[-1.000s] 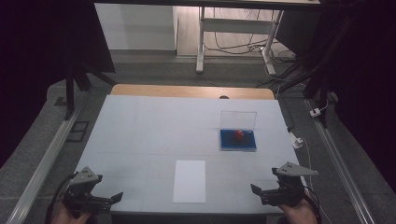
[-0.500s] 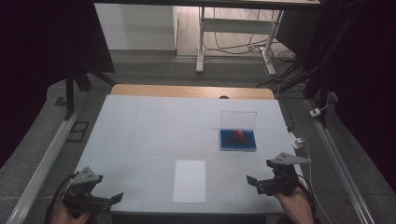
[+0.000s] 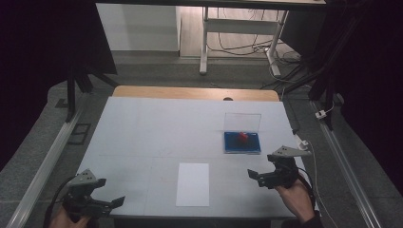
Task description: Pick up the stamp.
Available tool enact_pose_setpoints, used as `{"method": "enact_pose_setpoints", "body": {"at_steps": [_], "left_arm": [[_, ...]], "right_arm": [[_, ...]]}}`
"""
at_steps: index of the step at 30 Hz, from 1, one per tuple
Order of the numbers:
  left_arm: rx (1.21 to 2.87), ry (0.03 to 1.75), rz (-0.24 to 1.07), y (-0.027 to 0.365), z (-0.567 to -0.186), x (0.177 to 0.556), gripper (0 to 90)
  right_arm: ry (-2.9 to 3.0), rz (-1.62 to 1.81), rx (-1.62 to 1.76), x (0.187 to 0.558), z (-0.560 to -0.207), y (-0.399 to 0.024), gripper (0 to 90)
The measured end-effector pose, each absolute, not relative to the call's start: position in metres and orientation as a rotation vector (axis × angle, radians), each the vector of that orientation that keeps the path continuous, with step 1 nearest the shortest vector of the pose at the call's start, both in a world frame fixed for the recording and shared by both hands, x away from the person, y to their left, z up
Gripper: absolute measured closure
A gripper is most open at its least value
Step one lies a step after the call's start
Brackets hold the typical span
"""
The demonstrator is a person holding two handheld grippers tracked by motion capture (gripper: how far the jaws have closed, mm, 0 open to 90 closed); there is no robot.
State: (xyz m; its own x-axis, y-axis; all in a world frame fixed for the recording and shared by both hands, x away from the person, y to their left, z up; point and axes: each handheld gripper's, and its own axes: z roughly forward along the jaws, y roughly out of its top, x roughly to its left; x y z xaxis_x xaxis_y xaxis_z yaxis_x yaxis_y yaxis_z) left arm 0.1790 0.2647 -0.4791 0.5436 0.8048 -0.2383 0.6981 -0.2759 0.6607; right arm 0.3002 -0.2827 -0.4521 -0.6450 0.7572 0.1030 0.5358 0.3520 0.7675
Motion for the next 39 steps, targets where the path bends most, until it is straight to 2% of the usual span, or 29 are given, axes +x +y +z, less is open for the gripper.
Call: {"method": "enact_pose_setpoints", "body": {"at_steps": [39], "left_arm": [[2.031,1.188,0.162,0.266,-0.48,0.179,0.8]], "right_arm": [[2.381,1.035,1.131,0.385,-0.454,-0.248,0.0]]}}
